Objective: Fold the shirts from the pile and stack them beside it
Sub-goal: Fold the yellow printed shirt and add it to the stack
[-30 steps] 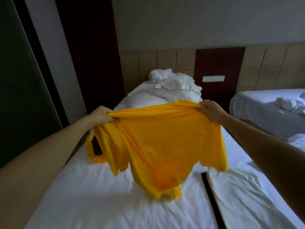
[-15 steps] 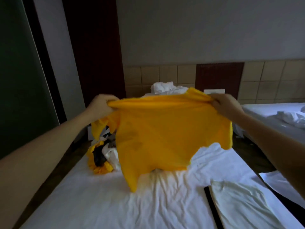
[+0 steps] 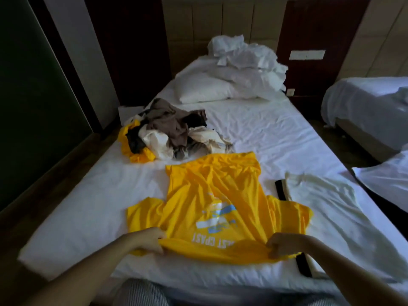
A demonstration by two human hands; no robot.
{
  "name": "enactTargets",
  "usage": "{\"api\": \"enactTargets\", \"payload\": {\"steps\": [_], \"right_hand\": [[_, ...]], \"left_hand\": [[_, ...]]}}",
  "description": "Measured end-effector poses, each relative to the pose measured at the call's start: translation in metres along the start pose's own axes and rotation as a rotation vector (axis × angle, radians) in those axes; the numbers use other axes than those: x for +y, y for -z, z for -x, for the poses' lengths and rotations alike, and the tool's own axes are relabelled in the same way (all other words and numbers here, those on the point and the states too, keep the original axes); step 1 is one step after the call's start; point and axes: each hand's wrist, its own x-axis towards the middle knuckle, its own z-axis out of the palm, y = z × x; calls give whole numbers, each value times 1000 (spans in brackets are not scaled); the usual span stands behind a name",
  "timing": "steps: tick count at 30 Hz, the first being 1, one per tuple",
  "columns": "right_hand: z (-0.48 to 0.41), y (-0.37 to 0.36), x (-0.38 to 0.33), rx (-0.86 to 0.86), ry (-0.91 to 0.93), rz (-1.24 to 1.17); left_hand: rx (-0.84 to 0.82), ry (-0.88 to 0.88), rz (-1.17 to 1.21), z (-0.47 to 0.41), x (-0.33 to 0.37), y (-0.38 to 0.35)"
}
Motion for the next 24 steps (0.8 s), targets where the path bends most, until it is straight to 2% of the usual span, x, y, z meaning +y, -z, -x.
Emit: {"api": "enactTargets", "payload": {"steps": [3, 5, 7, 8, 11, 12, 13, 16, 19, 24], "right_hand": [[-7, 9, 4, -99, 18, -18], [-12, 23, 7, -5, 23, -156], [-23, 39, 14, 209, -11, -330], [-28, 46, 15, 337, 3, -334], [-51, 61, 23, 631, -50, -436], [-57, 63, 25, 653, -86, -496], [-61, 66, 25, 649, -135, -455], [-77, 73, 28, 665, -236, -458], [-94, 71, 30, 734, -269, -428], [-102, 34, 33, 613, -349, -256]], "left_hand": [[-131, -17, 0, 13, 34, 7], [-98, -22, 176, 6, 37, 16], [135, -15, 351, -8, 35, 28], [277, -15, 408, -15, 36, 34], [568, 76, 475, -41, 38, 51], [613, 118, 465, -50, 38, 55], [636, 163, 440, -59, 38, 58], [675, 255, 377, -84, 38, 64], [607, 341, 393, -101, 39, 62], [528, 430, 147, -101, 27, 24]]}}
